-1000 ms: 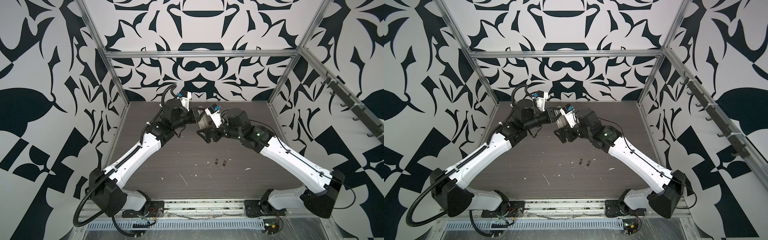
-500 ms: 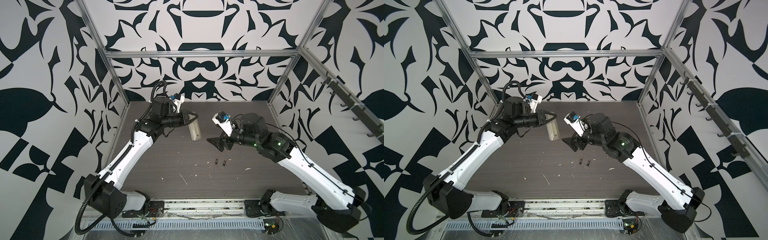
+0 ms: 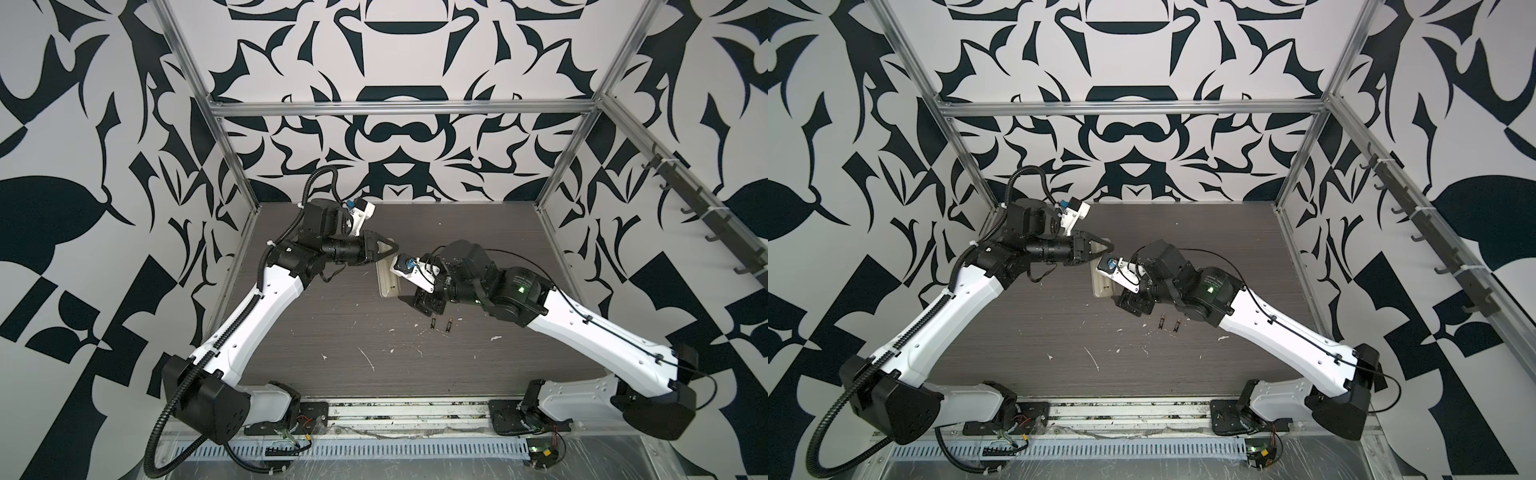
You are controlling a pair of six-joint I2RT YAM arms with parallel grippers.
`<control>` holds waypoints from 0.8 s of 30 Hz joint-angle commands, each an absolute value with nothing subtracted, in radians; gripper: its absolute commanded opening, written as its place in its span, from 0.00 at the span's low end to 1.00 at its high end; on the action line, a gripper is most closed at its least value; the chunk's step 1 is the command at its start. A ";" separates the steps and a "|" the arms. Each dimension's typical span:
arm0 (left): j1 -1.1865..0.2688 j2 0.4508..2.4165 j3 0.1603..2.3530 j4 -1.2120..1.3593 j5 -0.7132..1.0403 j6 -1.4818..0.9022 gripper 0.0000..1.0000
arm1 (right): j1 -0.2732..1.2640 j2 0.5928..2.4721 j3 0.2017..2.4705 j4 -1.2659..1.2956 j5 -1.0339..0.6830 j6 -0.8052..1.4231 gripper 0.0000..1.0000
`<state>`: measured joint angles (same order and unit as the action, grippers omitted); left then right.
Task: Load the batteries into the remote control
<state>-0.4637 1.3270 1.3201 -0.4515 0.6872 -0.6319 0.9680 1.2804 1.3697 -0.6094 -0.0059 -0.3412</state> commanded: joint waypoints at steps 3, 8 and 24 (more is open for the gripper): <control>-0.459 1.316 1.303 -0.491 0.715 -0.604 0.00 | 1.001 1.273 1.412 -0.527 0.101 -0.343 0.74; -0.459 1.323 1.299 -0.484 0.728 -0.607 0.00 | 1.011 1.282 1.408 -0.518 0.119 -0.340 0.73; -0.459 1.342 1.284 -0.450 0.752 -0.641 0.00 | 1.032 1.293 1.393 -0.484 0.075 -0.365 0.76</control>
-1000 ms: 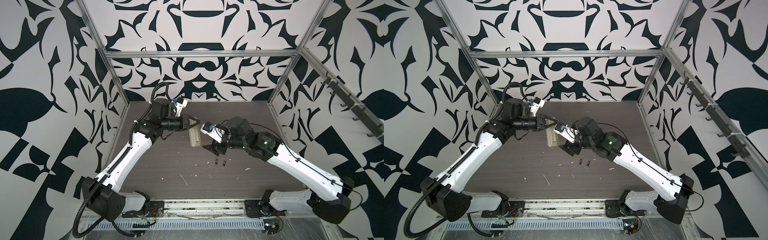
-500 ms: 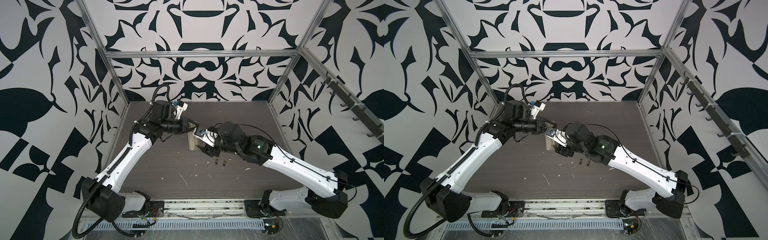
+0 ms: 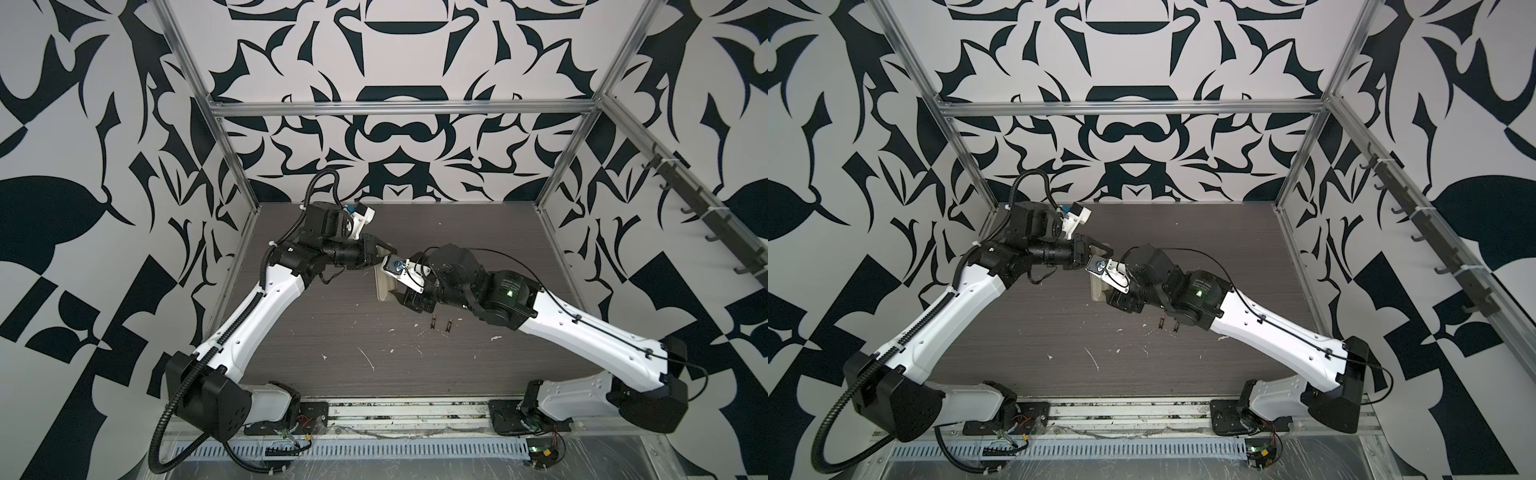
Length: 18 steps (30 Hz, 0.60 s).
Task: Load the batteries into the remote control
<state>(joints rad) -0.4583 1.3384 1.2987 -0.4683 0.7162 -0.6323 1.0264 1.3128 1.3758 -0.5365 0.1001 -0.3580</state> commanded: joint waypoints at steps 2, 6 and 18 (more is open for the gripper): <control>-0.459 1.342 1.278 -0.446 0.760 -0.644 0.00 | 1.032 1.290 1.387 -0.474 0.072 -0.364 0.76; -0.459 1.340 1.276 -0.444 0.772 -0.647 0.00 | 1.034 1.302 1.393 -0.481 0.087 -0.365 0.76; -0.459 1.325 1.259 -0.414 0.807 -0.669 0.00 | 1.036 1.294 1.350 -0.452 0.085 -0.431 0.78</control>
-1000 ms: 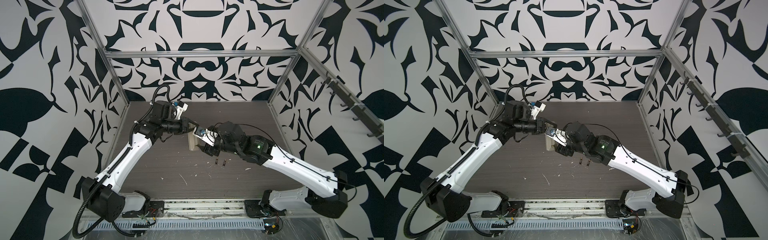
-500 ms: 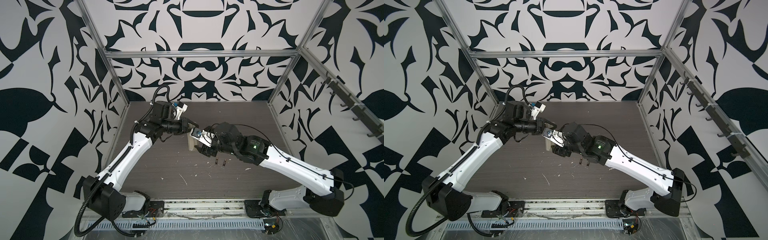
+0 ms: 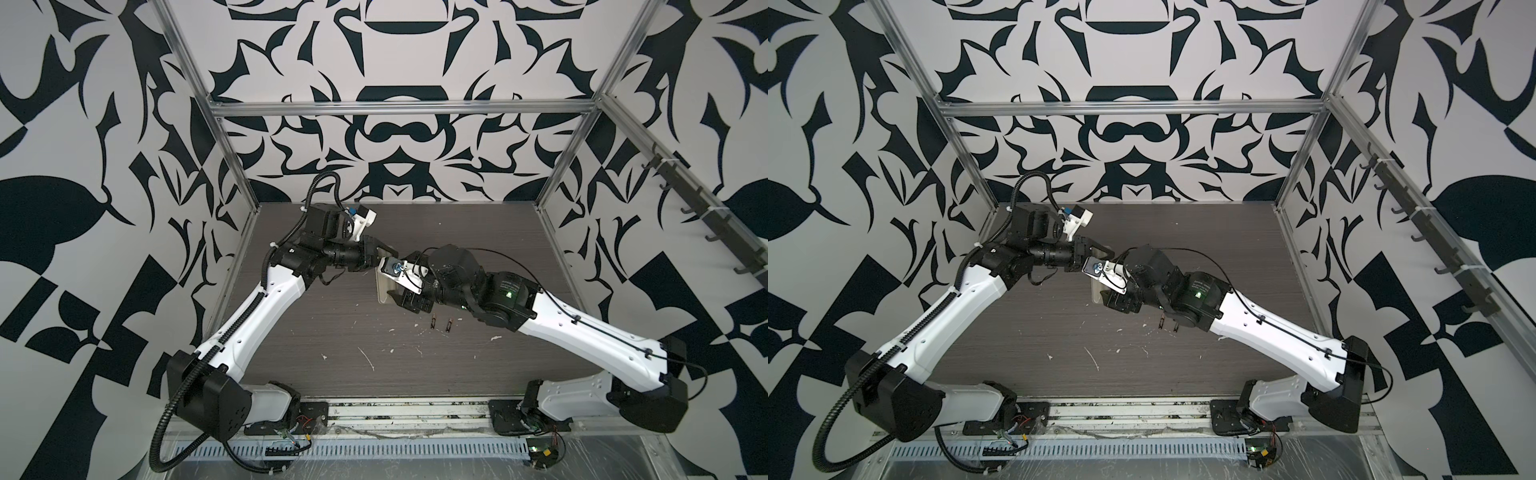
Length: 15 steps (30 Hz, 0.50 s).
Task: Load the batteries into the remote control
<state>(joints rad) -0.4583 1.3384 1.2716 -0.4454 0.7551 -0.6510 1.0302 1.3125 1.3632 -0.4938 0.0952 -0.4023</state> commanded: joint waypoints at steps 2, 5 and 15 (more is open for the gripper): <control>-0.459 1.320 1.253 -0.396 0.819 -0.681 0.00 | 1.036 1.281 1.336 -0.441 0.073 -0.431 0.79; -0.450 1.310 1.239 -0.364 0.838 -0.701 0.00 | 1.037 1.265 1.322 -0.436 0.056 -0.429 0.82; -0.431 1.302 1.229 -0.333 0.887 -0.732 0.00 | 1.037 1.250 1.302 -0.431 0.047 -0.419 0.87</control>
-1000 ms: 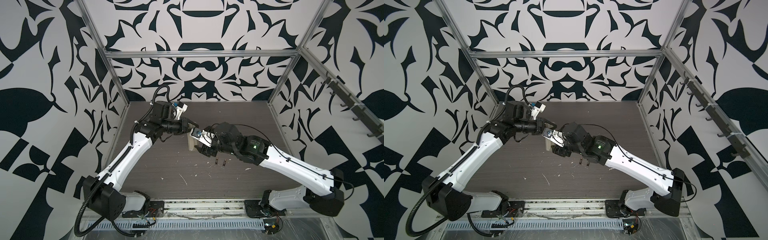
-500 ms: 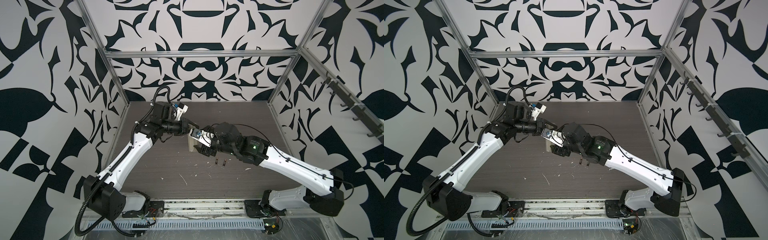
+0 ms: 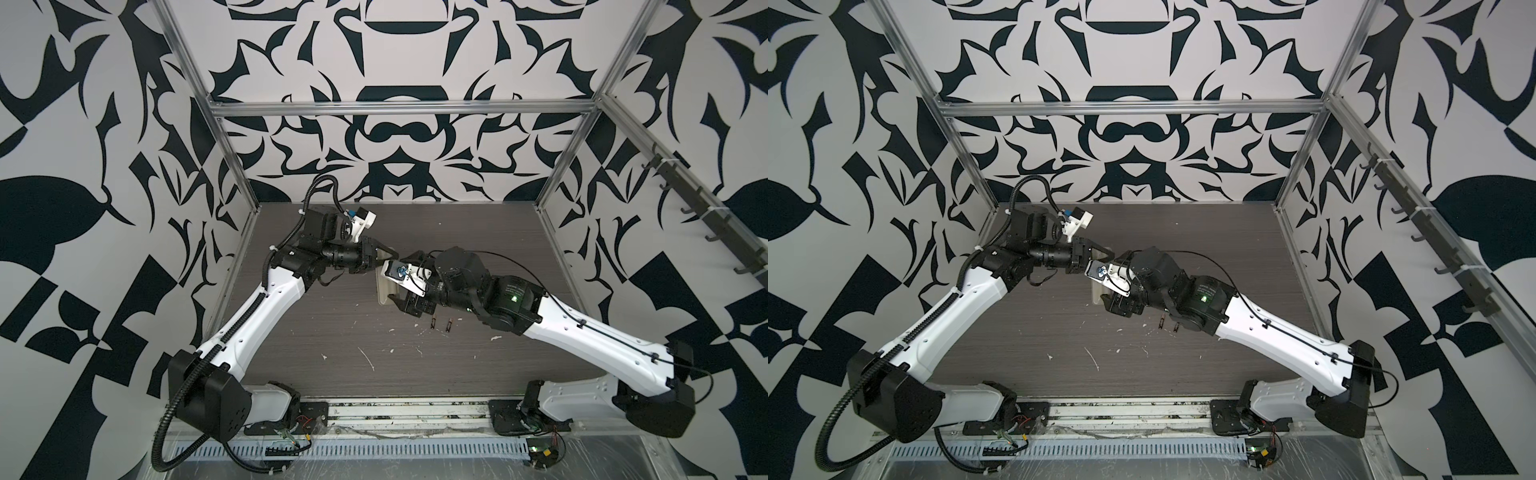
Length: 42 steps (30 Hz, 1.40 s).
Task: Load the batteries into the remote control
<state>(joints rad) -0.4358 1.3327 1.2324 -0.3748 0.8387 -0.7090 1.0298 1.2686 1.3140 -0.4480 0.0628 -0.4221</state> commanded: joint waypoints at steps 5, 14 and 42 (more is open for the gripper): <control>-0.431 1.297 1.224 -0.316 0.904 -0.745 0.00 | 1.037 1.259 1.304 -0.431 0.075 -0.430 0.87; -0.430 1.303 1.226 -0.333 0.924 -0.747 0.00 | 1.038 1.280 1.303 -0.382 0.180 -0.485 0.86; -0.425 1.333 1.240 -0.410 0.858 -0.704 0.00 | 1.136 1.332 1.348 -0.254 0.479 -0.664 0.86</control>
